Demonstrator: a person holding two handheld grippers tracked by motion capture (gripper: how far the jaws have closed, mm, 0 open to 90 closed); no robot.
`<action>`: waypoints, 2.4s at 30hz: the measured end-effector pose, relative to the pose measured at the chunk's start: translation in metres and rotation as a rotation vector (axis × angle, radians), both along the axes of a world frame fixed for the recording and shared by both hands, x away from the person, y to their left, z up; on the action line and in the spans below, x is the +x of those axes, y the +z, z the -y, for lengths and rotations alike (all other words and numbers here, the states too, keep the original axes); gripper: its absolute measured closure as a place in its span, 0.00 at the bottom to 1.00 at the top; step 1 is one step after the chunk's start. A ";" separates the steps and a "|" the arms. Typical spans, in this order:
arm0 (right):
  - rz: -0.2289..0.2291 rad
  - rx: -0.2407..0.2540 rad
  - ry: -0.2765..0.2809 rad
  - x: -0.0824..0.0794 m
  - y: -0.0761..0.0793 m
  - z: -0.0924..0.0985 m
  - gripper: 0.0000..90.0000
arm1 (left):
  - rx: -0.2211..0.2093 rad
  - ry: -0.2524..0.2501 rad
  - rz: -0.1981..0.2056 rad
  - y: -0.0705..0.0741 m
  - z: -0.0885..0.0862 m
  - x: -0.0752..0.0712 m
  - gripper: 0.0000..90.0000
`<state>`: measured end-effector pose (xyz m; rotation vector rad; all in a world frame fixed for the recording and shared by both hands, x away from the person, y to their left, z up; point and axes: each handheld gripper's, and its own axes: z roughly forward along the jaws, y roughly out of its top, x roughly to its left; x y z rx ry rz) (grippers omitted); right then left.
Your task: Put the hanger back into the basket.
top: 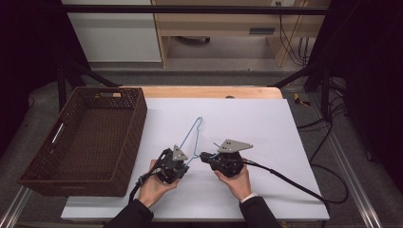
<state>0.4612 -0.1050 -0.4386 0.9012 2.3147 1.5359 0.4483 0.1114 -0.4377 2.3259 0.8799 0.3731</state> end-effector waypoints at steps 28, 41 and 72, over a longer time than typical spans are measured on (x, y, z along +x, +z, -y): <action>0.054 0.011 -0.059 -0.016 0.033 0.048 0.30 | -0.117 0.012 0.105 0.043 -0.025 -0.017 0.97; 0.043 0.003 -0.178 -0.022 0.038 0.099 0.08 | -0.190 -0.027 0.121 0.067 -0.037 -0.027 0.96; 0.023 -0.024 -0.284 -0.034 0.033 0.145 0.03 | -0.243 -0.126 0.204 0.141 -0.071 -0.032 0.96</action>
